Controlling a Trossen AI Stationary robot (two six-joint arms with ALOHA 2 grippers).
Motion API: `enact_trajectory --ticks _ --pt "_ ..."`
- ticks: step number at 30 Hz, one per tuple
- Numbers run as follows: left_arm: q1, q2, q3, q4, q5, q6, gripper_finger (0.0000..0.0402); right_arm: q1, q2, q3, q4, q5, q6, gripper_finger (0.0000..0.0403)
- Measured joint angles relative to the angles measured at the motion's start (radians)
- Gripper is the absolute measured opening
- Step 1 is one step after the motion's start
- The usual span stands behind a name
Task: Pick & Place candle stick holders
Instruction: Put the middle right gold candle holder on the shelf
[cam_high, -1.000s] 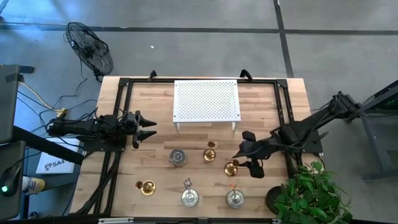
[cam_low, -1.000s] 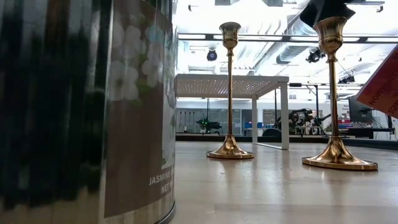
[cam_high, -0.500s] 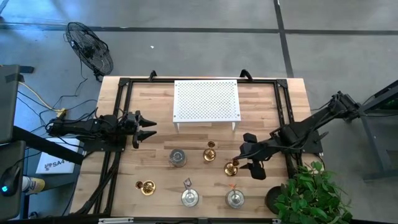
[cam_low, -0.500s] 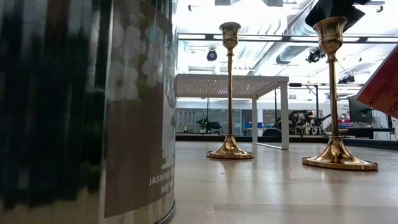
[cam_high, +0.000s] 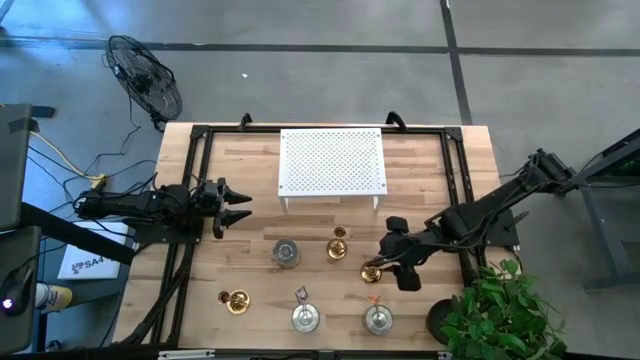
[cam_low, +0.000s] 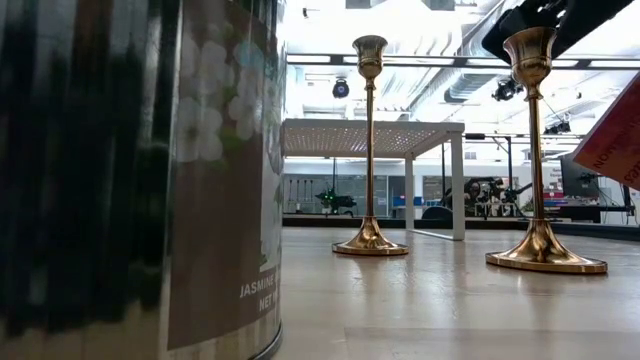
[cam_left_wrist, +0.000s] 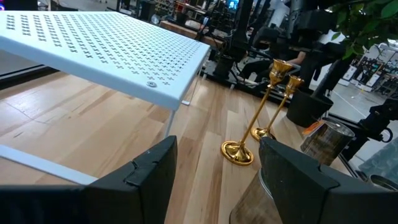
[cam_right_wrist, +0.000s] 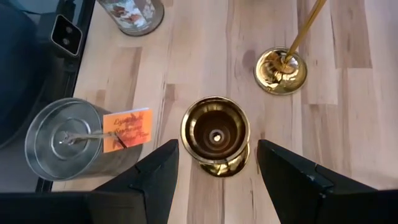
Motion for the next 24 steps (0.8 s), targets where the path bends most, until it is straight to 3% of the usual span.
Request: enact_trajectory --ticks 16,24 --pt "0.0 0.0 0.0 0.0 0.003 0.0 0.0225 0.0 0.0 0.0 0.03 0.011 -0.018 0.0213" --pt "0.0 0.0 0.0 0.0 0.003 0.0 0.0225 0.0 0.059 0.0 0.03 0.004 -0.031 0.0213"
